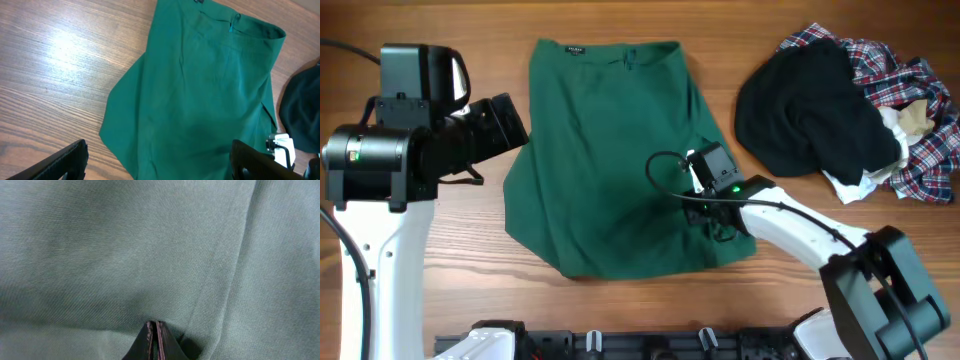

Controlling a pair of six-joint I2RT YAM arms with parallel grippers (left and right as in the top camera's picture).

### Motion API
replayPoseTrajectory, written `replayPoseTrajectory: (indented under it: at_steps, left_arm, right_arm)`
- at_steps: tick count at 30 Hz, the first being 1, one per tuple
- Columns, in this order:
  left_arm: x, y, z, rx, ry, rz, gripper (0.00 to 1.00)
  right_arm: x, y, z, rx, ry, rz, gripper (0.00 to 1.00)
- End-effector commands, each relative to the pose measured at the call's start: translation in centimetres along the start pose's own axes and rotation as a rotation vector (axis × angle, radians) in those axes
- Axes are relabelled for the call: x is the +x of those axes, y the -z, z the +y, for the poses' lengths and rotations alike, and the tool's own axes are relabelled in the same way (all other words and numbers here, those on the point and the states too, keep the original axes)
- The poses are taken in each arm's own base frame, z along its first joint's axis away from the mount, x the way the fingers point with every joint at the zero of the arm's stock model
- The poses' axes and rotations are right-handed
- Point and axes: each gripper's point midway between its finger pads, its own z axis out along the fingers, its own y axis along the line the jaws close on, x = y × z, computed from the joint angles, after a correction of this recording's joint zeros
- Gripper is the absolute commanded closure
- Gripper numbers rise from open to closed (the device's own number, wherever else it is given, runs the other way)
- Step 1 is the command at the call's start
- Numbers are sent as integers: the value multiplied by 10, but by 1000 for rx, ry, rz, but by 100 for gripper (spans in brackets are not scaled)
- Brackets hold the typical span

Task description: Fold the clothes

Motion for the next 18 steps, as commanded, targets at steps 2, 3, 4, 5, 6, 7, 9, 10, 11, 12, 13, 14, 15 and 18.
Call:
replayPoseTrajectory:
  at_steps: [2,3,4,5,6,7,9,10,11,12,13,14,15,18]
  left_arm:
    - [0,-1,1,-9,-3,0,9]
    - [0,-1,1,-9,-3,0,9]
    - [0,-1,1,-9,-4,-1,9]
    - [0,-1,1,-9,-4,-1,9]
    - [0,-2,1,-10,-4,2,9]
    - [0,-4,1,-13,-4,7,9]
    - [0,-12,1,-23,-4,30,8]
    - [0,-17,1,-29,-4,45,8]
    - [0,-23,1,-36,-4,59,8]
    - [0,-28,1,-42,-5,72,9]
    - [0,-32,1,-47,-4,85,9]
    - [0,-40,1,-55,-5,102,9]
    - [-3,-47,0,-59,-8,110,9]
    - [-14,-63,-4,-60,-23,97,9]
  right_arm:
    - [26,-20,-21,93,-144,91,96]
    - [25,-20,-26,97,-173,89,96]
    - [25,-20,-32,107,-203,91,96]
    - [27,-19,-42,120,-240,103,96]
    - [30,-17,-53,133,-274,115,96]
    - [32,-16,-65,146,-312,126,96]
    - [34,-13,-92,159,-407,128,96]
    - [34,-12,-103,165,-443,124,96]
    - [34,-10,-114,174,-479,117,96]
    - [33,-9,-120,177,-490,113,96]
    - [29,-7,-128,181,-491,101,96]
    - [20,-3,-136,171,-512,77,96]
    - [7,2,-137,125,-528,58,96]
    - [-31,30,-133,26,-547,25,96]
